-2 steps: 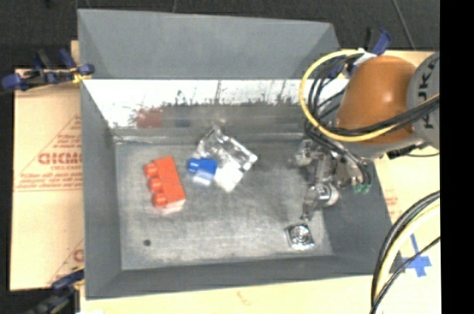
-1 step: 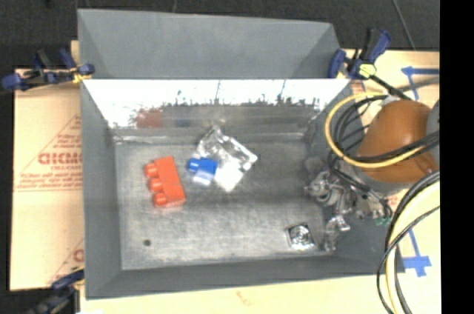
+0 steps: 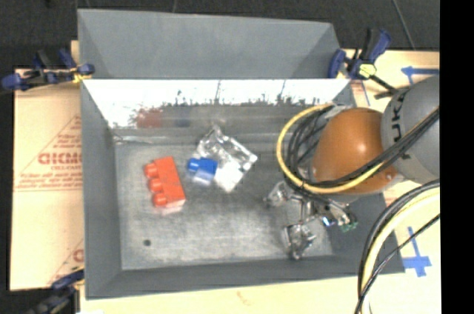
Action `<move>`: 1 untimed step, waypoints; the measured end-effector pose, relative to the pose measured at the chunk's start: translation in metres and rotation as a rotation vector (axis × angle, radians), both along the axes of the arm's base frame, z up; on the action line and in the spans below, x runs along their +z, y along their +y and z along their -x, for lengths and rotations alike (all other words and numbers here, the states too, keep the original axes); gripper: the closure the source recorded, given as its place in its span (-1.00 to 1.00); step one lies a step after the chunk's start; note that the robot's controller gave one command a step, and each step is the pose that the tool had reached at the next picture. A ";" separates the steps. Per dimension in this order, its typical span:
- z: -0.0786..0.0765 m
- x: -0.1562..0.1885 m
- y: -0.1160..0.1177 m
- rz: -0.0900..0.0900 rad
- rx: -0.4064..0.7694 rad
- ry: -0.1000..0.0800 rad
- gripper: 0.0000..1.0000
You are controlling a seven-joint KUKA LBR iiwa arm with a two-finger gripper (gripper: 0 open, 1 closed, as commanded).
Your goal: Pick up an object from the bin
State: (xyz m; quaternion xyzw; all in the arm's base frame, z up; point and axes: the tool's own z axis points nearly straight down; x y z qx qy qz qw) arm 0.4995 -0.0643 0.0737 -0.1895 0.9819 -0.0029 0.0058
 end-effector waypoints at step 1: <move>-0.036 0.000 -0.060 0.001 0.285 0.002 -1.00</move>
Offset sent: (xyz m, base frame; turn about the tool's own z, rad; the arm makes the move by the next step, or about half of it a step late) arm 0.0325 -0.0587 -0.0033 -0.2864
